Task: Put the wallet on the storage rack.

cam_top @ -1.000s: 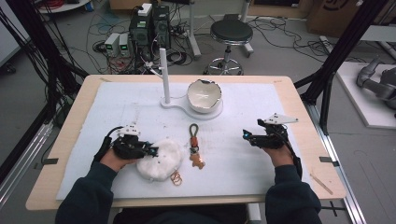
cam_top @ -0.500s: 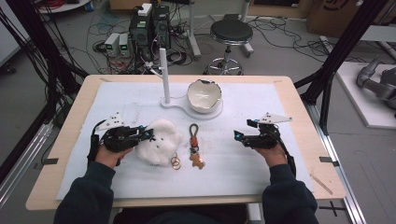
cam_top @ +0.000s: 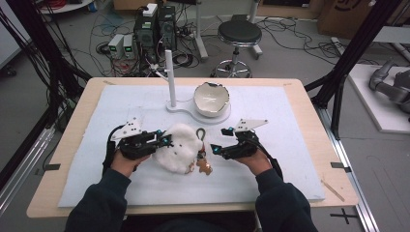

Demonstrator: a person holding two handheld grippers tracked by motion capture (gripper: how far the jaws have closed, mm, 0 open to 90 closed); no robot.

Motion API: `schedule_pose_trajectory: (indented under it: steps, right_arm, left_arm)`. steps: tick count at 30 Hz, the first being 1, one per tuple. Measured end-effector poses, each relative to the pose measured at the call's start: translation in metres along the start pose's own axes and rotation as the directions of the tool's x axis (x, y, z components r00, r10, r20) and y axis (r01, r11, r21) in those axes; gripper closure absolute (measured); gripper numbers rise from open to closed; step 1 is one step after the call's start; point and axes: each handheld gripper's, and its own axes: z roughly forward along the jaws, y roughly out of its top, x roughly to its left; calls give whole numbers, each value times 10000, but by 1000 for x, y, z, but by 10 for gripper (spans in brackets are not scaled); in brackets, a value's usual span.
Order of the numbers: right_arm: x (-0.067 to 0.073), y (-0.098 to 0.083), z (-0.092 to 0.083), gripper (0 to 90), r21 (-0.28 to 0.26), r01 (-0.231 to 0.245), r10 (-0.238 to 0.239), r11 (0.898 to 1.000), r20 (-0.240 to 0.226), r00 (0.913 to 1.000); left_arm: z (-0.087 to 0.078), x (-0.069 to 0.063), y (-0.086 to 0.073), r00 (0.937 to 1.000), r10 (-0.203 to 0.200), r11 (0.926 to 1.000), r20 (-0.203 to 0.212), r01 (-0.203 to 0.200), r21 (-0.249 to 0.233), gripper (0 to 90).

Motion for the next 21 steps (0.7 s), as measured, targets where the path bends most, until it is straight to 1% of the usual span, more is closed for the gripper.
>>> schedule_pose_trajectory:
  steps: [1,4,5,7,8,9,10,11,12,13,14,15,16,17,18,20,21]
  right_arm:
    - [2,1,3,215,14,73,-73,10000,-106,9999]
    - [9,4,11,217,34,158,-156,9999,-554,9983]
    - [12,5,14,220,53,119,-115,9999,-790,9968]
    - [17,7,19,276,69,155,-146,9999,-1163,9931]
    - [17,7,19,276,69,155,-146,9999,-1163,9931]
    - [22,7,25,292,245,239,-199,9994,-1527,9881]
    - [24,8,28,332,342,310,-249,9989,-1673,9856]
    - [24,8,30,392,364,449,-376,9983,-1809,9828]
    - [26,8,31,462,488,420,-311,9979,-2053,9782]
    - [27,8,32,576,578,525,-387,9970,-2173,9753]
    - [28,9,32,648,743,608,-438,9954,-2118,9763]
    - [28,9,32,648,743,608,-438,9954,-2118,9763]
    - [27,9,31,731,872,578,-394,9945,-1992,9792]
    - [27,9,31,731,872,578,-394,9945,-1992,9792]
    - [26,9,28,757,832,684,-525,9942,-1799,9823]
    - [23,10,24,762,521,762,-668,9957,-1628,9844]
    - [23,11,22,764,352,759,-695,9965,-1563,9853]
  left_arm:
    - [2,-1,0,10000,33,10000,22,-33,-31,776]
    - [6,-5,0,9996,27,9999,269,-24,-103,775]
    - [7,-6,0,9993,71,9999,373,-67,-117,774]
    - [10,-10,1,9981,85,9998,610,-72,-201,774]
    - [10,-10,1,9981,85,9998,610,-72,-201,774]
    - [11,-12,1,9959,118,9996,902,-93,-274,774]
    - [12,-13,2,9950,143,9995,993,-115,-286,774]
    - [12,-14,1,9944,136,9996,1048,-110,-257,773]
    - [12,-14,1,9944,136,9996,1048,-110,-257,771]
    - [14,-14,1,9936,82,9998,1124,-63,-166,770]
    - [14,-14,0,9939,50,10000,1106,-41,-86,766]
    - [14,-14,0,9939,50,10000,1106,-41,-86,756]
    - [15,-11,-2,9946,-214,9996,1017,195,196,728]
    - [15,-11,-2,9946,-214,9996,1017,195,196,681]
    - [17,-7,-5,9930,-832,9952,837,785,578,599]
    - [19,0,-10,9897,-1301,9865,598,1232,1077,481]
    - [19,0,-10,9897,-1301,9865,598,1232,1077,435]
